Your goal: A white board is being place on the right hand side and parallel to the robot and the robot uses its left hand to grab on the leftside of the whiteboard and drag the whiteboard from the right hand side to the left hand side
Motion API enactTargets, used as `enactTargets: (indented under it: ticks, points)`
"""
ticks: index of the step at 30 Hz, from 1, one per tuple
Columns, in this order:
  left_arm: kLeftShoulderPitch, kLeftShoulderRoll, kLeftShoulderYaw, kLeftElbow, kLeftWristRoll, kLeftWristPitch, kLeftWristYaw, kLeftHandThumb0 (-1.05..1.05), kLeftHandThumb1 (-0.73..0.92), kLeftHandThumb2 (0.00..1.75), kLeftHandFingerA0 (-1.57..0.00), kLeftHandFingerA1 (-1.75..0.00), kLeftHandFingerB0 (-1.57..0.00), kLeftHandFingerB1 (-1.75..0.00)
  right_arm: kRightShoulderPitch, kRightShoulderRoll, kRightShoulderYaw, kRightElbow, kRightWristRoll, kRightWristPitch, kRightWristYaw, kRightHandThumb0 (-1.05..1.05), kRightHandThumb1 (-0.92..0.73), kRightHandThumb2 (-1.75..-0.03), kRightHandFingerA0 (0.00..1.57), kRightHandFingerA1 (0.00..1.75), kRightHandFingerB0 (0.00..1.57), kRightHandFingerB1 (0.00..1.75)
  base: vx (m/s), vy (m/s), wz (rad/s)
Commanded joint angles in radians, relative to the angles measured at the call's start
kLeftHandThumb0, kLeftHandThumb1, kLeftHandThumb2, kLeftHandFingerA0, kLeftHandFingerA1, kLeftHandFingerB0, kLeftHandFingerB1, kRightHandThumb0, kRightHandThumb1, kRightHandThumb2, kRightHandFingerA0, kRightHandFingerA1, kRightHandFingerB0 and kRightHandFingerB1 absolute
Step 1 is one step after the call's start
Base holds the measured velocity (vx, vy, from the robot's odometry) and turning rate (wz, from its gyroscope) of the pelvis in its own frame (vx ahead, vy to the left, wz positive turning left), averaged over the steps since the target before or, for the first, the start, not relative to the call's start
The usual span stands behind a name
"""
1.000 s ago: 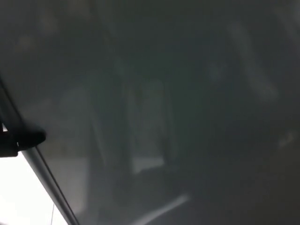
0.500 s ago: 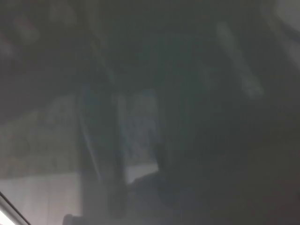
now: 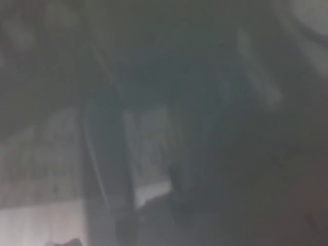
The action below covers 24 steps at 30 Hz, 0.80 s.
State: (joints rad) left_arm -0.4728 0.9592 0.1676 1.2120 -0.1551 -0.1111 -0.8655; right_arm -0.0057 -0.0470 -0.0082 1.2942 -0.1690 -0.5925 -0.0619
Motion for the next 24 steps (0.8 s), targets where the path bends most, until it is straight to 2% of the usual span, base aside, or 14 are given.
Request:
enactTargets:
  ticks: [1,7,8,9,10,11,12,13,14,15,18,19,22,24]
  points:
    - [0.001,0.063,-0.001,-0.008,0.042,-0.03,-0.003,-0.04,0.75,0.61,-0.78,-0.75,-0.7,-0.55,0.006,-0.015,0.002,0.004,-0.003,0.01,-0.008,-0.39,-0.76,-0.73,0.99,0.99,0.74,0.9,0.0,0.0,0.0]
    - [-0.001,0.063,0.019,-0.011,0.026,-0.014,-0.034,0.01,0.81,0.63,-0.68,-0.78,-0.67,-0.56,0.007,-0.015,0.003,0.003,-0.003,0.006,-0.009,-0.39,-0.76,-0.73,0.98,0.99,0.75,0.9,0.0,0.0,0.0]
    - [0.0,0.06,0.017,-0.012,0.031,-0.02,-0.033,-0.04,0.77,0.62,-0.69,-0.7,-0.66,-0.52,0.007,-0.015,0.002,0.003,-0.001,0.005,-0.006,-0.38,-0.76,-0.73,0.97,0.99,0.75,0.9,0.0,0.0,0.0]
    - [-0.003,0.053,0.021,-0.012,0.027,-0.03,-0.041,-0.13,0.7,0.6,-0.47,-0.47,-0.36,-0.35,0.007,-0.015,0.003,0.002,-0.001,0.007,-0.007,-0.38,-0.77,-0.73,0.97,1.0,0.75,0.9,0.0,0.0,0.0]
    - [-0.004,0.05,0.023,-0.011,0.025,-0.034,-0.044,-0.13,0.7,0.6,-0.47,-0.47,-0.36,-0.35,0.007,-0.015,0.004,0.002,-0.002,0.008,-0.007,-0.38,-0.77,-0.73,0.97,1.0,0.75,0.9,0.0,0.0,0.0]
    - [-0.004,0.049,0.008,-0.021,0.042,-0.027,-0.036,-0.36,0.43,0.68,0.0,-0.07,0.0,-0.02,0.003,-0.014,0.002,0.003,0.0,0.012,-0.005,-0.39,-0.76,-0.73,0.97,0.99,0.74,0.9,0.0,0.0,0.0]
    - [-0.005,0.049,0.006,-0.023,0.046,-0.026,-0.036,-0.36,0.43,0.68,0.0,-0.07,0.0,-0.02,0.004,-0.013,0.002,0.003,0.0,0.012,-0.005,-0.39,-0.76,-0.73,0.97,0.99,0.74,0.9,0.0,0.0,0.0]
    - [0.0,0.048,0.008,-0.026,0.046,-0.035,-0.036,-0.45,0.26,0.61,0.0,-0.09,0.0,-0.02,0.004,-0.012,0.002,0.004,0.001,0.012,-0.004,-0.39,-0.77,-0.72,0.96,0.97,0.74,0.9,0.0,0.0,0.0]
    - [0.008,0.046,0.01,-0.031,0.046,-0.049,-0.036,-0.45,0.26,0.61,0.0,-0.09,0.0,-0.02,0.004,-0.012,0.001,0.004,0.002,0.012,-0.002,-0.39,-0.77,-0.72,0.96,0.97,0.74,0.9,0.0,0.0,0.0]
    - [0.021,0.032,0.025,-0.039,0.031,-0.067,-0.039,-0.48,0.42,0.65,0.0,0.0,0.0,0.0,0.005,-0.01,-0.005,0.005,0.008,0.012,0.002,-0.39,-0.77,-0.72,1.01,0.98,0.75,0.89,0.0,0.0,0.0]
    - [0.036,0.018,0.031,-0.055,0.032,-0.075,-0.013,-0.54,0.43,0.67,0.0,0.0,0.0,0.0,0.007,-0.009,-0.003,0.006,0.004,0.011,-0.001,-0.4,-0.76,-0.72,0.99,0.97,0.75,0.9,0.0,0.0,0.0]
    - [0.043,0.004,0.042,-0.054,0.025,-0.092,-0.003,-0.66,0.41,0.69,0.0,0.0,0.0,0.0,0.008,-0.009,-0.002,0.006,0.002,0.011,-0.004,-0.39,-0.76,-0.72,0.98,0.97,0.74,0.9,0.0,0.0,0.0]
    - [0.07,-0.012,0.058,-0.067,0.029,-0.134,0.037,-0.67,0.45,0.67,0.0,0.0,0.0,0.0,0.011,-0.008,0.0,0.007,0.001,0.014,-0.004,-0.39,-0.77,-0.72,0.98,0.96,0.74,0.88,0.0,0.0,0.0]
    - [0.12,-0.064,0.165,-0.063,-0.066,-0.037,0.071,-0.71,0.47,0.75,0.0,0.0,0.0,0.0,0.014,-0.01,0.004,0.007,-0.005,0.002,-0.011,-0.39,-0.75,-0.74,1.0,0.98,0.73,0.89,0.0,0.0,0.0]
